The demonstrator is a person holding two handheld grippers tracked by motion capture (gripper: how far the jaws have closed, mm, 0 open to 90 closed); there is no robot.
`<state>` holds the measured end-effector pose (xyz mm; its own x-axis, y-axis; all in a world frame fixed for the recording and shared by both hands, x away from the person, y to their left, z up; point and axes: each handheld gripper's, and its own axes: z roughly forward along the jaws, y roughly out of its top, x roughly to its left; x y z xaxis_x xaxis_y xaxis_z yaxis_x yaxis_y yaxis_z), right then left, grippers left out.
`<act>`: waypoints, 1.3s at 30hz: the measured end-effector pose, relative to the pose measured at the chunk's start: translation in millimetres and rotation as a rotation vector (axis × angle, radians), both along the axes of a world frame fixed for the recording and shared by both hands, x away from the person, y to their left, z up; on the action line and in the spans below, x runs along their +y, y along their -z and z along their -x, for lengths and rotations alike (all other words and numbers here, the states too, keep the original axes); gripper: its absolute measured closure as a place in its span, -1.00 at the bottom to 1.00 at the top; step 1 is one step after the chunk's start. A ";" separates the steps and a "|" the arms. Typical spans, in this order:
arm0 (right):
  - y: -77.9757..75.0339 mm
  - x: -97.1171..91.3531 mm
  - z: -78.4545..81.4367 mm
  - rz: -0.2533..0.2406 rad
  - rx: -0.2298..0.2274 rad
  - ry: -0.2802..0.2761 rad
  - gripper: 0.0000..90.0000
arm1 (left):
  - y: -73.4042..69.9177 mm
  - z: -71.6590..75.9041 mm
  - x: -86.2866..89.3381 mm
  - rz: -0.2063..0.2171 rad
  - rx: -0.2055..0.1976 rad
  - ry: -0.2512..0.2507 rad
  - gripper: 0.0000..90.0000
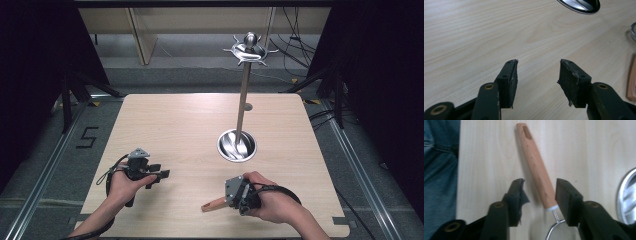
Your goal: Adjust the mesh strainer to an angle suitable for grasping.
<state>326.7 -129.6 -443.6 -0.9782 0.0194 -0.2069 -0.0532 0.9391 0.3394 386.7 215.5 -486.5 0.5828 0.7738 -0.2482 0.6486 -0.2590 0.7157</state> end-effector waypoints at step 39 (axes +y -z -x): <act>30.7 44.3 -4.8 0.077 0.285 0.225 1.00 | -2.1 -0.7 1.4 -0.069 -0.001 -0.064 -0.18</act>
<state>331.5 -85.3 -474.3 -0.9698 0.2355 0.0641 0.2440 0.9401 0.2383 387.4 216.8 -484.4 0.5316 0.8248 -0.1925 0.6648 -0.2655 0.6982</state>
